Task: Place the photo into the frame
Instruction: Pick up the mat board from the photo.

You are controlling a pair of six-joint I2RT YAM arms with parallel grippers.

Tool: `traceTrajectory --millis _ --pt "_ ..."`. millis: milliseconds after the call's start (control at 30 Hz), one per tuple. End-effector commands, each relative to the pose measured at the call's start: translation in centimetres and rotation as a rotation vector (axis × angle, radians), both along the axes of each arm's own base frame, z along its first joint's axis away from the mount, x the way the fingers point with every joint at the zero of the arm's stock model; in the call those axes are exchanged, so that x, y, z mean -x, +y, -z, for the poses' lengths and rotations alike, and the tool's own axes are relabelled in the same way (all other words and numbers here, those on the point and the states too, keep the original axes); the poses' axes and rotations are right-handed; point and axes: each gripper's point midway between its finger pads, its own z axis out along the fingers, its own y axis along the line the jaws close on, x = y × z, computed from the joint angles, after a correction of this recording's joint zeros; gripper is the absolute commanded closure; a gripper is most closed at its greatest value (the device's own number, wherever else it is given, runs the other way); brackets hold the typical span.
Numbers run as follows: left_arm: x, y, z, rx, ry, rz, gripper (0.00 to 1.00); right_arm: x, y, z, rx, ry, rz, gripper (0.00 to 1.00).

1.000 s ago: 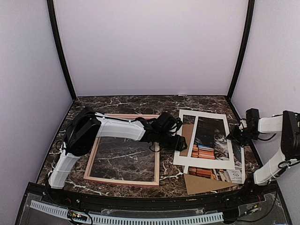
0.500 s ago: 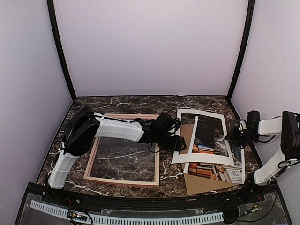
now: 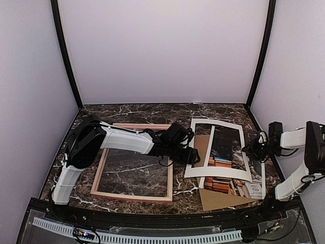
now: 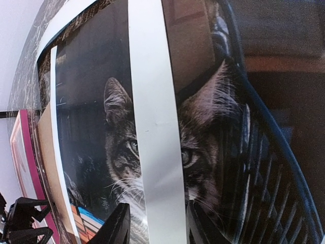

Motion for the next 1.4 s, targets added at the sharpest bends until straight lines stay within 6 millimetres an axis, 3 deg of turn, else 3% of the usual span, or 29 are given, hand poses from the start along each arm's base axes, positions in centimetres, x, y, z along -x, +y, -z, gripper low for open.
traceTrajectory --millis 0,400,633,1000,1200,1367 --pt "2.0 3.0 3.7 -0.14 0.093 -0.017 0.28 0.0 0.6 -0.6 0.01 -0.028 -0.019 0.61" --pt "2.1 3.1 3.9 -0.139 0.096 -0.017 0.28 0.6 1.6 -0.1 0.266 0.031 -0.067 0.57" --pt "2.1 3.2 3.9 -0.14 0.097 -0.016 0.28 1.0 3.4 0.5 0.372 0.051 -0.128 0.65" --pt "2.2 3.2 3.6 -0.137 0.098 -0.013 0.28 0.7 3.5 -0.5 0.431 0.037 -0.119 0.78" --pt "2.0 2.8 1.6 -0.114 0.061 0.011 0.25 0.2 2.7 -2.3 0.476 0.01 -0.091 0.83" --pt "1.7 2.1 -2.2 -0.052 0.013 0.059 0.2 -0.1 2.5 -3.0 0.494 0.004 -0.091 0.87"
